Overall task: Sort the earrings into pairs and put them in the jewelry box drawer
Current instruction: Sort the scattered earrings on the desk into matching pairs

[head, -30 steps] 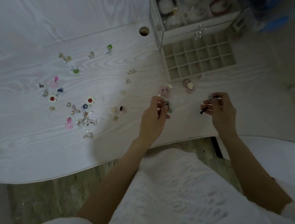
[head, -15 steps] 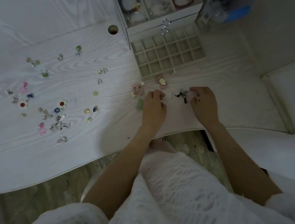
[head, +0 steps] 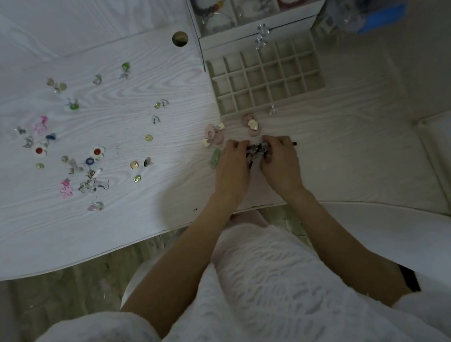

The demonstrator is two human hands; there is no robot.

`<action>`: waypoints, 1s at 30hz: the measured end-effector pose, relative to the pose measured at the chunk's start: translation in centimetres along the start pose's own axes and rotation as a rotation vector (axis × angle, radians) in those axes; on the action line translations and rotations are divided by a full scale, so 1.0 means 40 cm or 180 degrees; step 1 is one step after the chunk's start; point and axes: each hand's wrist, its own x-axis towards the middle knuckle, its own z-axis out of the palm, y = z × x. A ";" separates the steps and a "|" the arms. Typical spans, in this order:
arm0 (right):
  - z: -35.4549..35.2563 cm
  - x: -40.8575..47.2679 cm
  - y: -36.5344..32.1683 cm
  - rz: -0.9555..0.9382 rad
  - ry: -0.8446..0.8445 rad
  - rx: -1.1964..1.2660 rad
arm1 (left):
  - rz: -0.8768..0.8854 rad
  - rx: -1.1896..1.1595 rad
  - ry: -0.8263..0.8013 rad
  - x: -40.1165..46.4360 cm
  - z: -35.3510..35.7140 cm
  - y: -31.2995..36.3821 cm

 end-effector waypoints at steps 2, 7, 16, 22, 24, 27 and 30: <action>0.015 -0.001 -0.011 -0.0097 -0.0117 0.0017 | -0.0022 -0.0153 0.0020 0.003 0.001 0.004; -0.013 -0.004 0.013 -0.0187 0.0386 -0.0180 | -0.0139 -0.0146 0.0028 0.003 -0.005 0.004; -0.015 0.000 0.027 -0.0068 0.0089 -0.0167 | 0.0030 -0.0212 -0.0053 -0.001 -0.002 0.005; -0.003 0.006 0.007 -0.0065 -0.0001 0.0068 | 0.0097 -0.0373 -0.0004 0.007 0.012 0.002; -0.006 0.005 0.010 -0.0070 -0.0003 0.0058 | 0.0069 -0.0434 -0.0020 0.004 0.009 -0.001; -0.017 0.001 0.012 -0.0214 -0.0040 -0.0102 | -0.0020 -0.0499 -0.0196 0.000 -0.020 -0.001; -0.034 -0.012 -0.004 -0.0810 -0.0021 -0.0548 | 0.0404 -0.0325 -0.0129 -0.031 -0.091 -0.012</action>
